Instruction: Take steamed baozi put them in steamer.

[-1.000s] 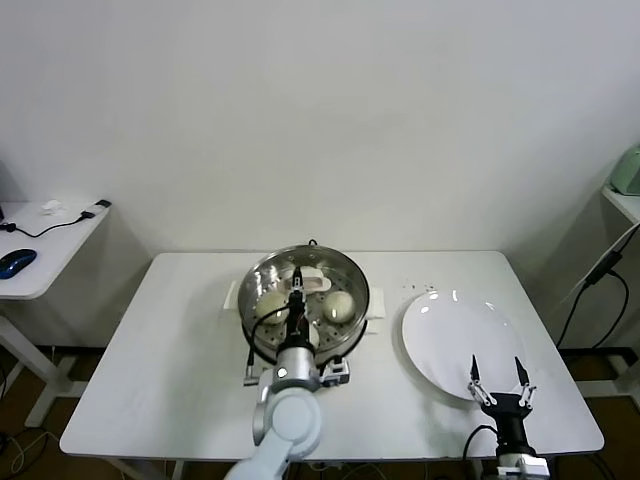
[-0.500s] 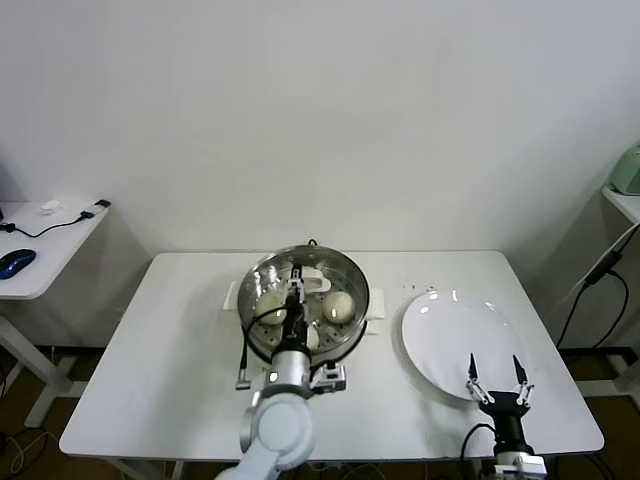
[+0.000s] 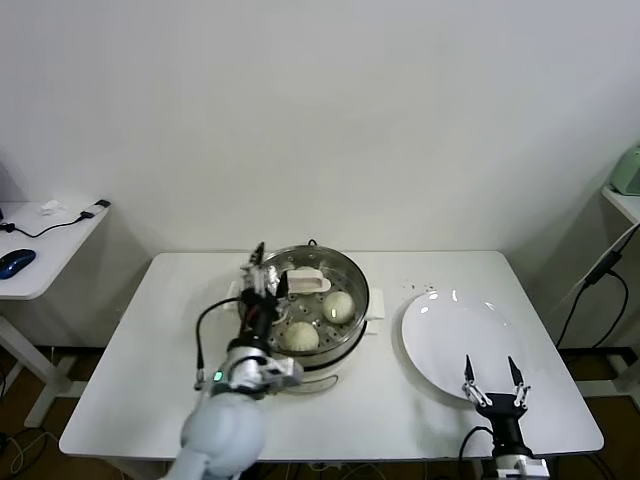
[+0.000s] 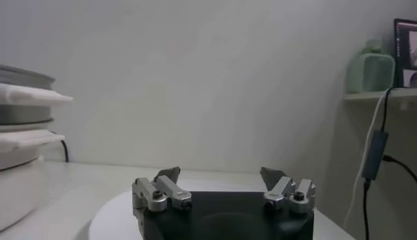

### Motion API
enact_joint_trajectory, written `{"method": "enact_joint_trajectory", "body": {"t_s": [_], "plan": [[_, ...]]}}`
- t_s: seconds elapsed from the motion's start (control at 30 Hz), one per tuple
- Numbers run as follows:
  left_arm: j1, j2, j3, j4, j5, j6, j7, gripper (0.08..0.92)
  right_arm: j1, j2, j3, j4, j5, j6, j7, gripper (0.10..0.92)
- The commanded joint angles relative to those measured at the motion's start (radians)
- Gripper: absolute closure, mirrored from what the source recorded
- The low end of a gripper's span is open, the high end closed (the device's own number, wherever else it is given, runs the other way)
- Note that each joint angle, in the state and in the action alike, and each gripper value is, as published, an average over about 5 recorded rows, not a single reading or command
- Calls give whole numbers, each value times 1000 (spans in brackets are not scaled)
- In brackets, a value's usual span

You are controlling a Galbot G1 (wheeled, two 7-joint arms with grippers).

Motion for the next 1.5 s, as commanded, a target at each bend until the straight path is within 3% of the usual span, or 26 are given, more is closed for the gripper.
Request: {"method": "enact_joint_trajectory", "body": {"t_s": [0.03, 0.13, 0.23, 0.4, 0.63, 1.5], "plan": [[109, 44, -452, -104, -942, -189, -180, 178, -32, -56, -34, 25, 72, 15, -10, 203], [181, 82, -615, -40, -1231, -280, -172, 177, -27, -46, -27, 23, 68, 13, -20, 203], [252, 127, -690, 65, -1415, -390, -150, 177, -20, -44, -25, 18, 70, 9, -28, 203], [307, 157, -664, 233, -1538, -507, -117, 177, -9, -42, -30, 13, 80, -18, -30, 203], [312, 128, -563, 386, -1487, -601, -62, 177, -9, -36, -28, 16, 83, -56, -34, 203], [344, 82, -480, 368, -1401, -679, -31, 177, -17, -37, -21, 21, 90, -81, -49, 203]]}}
